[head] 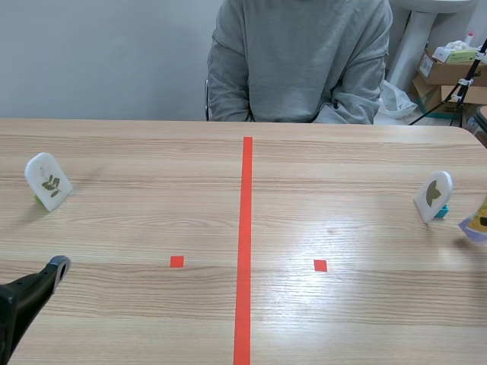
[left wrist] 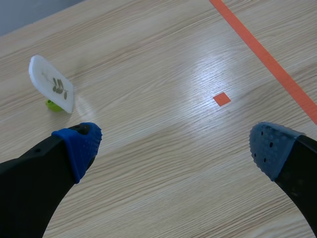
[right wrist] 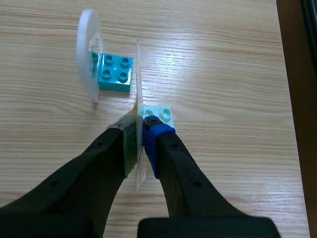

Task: Do the leaf sorting experiment

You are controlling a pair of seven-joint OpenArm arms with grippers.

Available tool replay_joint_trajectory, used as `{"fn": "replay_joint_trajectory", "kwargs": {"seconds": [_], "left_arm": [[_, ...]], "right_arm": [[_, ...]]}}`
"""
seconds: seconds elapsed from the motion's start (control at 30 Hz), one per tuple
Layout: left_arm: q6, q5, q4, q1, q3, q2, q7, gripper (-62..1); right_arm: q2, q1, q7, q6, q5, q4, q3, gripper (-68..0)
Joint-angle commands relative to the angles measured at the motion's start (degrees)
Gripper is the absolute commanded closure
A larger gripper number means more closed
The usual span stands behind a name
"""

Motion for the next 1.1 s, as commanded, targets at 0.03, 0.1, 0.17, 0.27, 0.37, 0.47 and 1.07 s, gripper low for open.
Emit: {"fn": "replay_joint_trajectory", "kwargs": {"seconds": [0.03, 0.1, 0.17, 0.27, 0.37, 0.47, 1.07], "left_arm": [[0.13, -0.39, 1.11, -0.2, -0.11, 0.15, -0.81, -62.3], [0.13, -0.39, 1.11, -0.2, -0.11, 0.15, -0.79, -62.3], [0.13, -0.37, 1.11, -0.2, -0.11, 0.15, -0.79, -62.3], [0.13, -0.37, 1.11, -0.2, -0.11, 0.15, -0.79, -62.3], [0.13, -0.37, 1.11, -0.17, -0.11, 0.15, -0.76, -62.3], [0.11, -0.37, 1.11, -0.17, -0.11, 0.15, -0.76, -62.3], [0.07, -0.39, 1.11, -0.17, -0.11, 0.15, 0.68, -62.3]], "right_arm": [[0.57, 0.76, 1.75, -0.09, -0.68, 0.57, -1.84, -1.5], [-0.02, 0.74, 2.12, -0.07, -1.51, 0.55, -2.54, -1.5], [-0.63, 0.74, 2.1, 0.04, -1.49, 0.55, -2.64, -1.6], [-1.14, 0.74, 2.08, 0.02, -1.49, 0.55, -2.64, -4.0], [-1.09, 0.72, 1.81, 0.02, -1.51, 0.55, -2.62, -4.0], [-1.01, 0.74, 0.83, 0.02, -1.49, 0.55, -2.62, -6.8], [-0.94, -0.31, -2.56, 3.26, -0.09, 2.82, -1.77, -58.2]]}}
